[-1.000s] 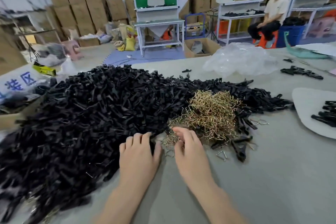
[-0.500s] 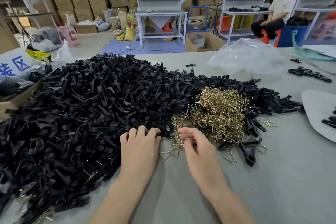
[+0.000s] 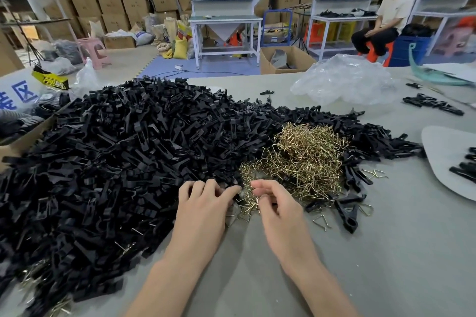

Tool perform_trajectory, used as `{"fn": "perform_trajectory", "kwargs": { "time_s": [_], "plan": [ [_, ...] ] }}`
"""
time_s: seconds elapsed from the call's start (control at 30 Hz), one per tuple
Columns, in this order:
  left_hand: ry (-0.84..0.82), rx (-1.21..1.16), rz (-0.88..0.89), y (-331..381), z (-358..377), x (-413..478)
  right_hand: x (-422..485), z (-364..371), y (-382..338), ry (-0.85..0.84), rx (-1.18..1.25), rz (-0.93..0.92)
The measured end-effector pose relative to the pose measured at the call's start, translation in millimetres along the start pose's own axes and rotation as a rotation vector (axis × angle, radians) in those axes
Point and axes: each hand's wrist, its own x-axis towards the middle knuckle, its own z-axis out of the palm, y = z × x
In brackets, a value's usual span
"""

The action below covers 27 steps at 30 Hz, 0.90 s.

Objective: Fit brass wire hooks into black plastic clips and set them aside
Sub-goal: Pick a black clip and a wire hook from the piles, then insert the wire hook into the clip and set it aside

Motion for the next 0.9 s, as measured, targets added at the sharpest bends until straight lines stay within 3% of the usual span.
{"fn": "perform_trajectory", "kwargs": {
  "time_s": [0.1, 0.27, 0.33, 0.47, 0.7, 0.9],
  "plan": [
    [-0.007, 0.008, -0.01, 2, -3, 2, 0, 0, 0, -0.003, 0.003, -0.009],
    [0.129, -0.042, -0.122, 2, -15, 7, 1, -3, -2, 0.005, 0.082, -0.025],
    [0.137, -0.231, -0.204, 4, -24, 9, 2, -5, -5, -0.013, 0.159, -0.037],
    [-0.051, -0.879, -0.301, 21, -34, 7, 3, -6, -10, -0.149, 0.245, -0.035],
    [-0.108, -1.002, -0.35, 29, -41, 3, 1, -8, -11, -0.157, 0.291, -0.039],
    [-0.134, -1.15, -0.531, 34, -40, 5, 8, -10, -13, -0.078, 0.66, 0.179]
  ]
}}
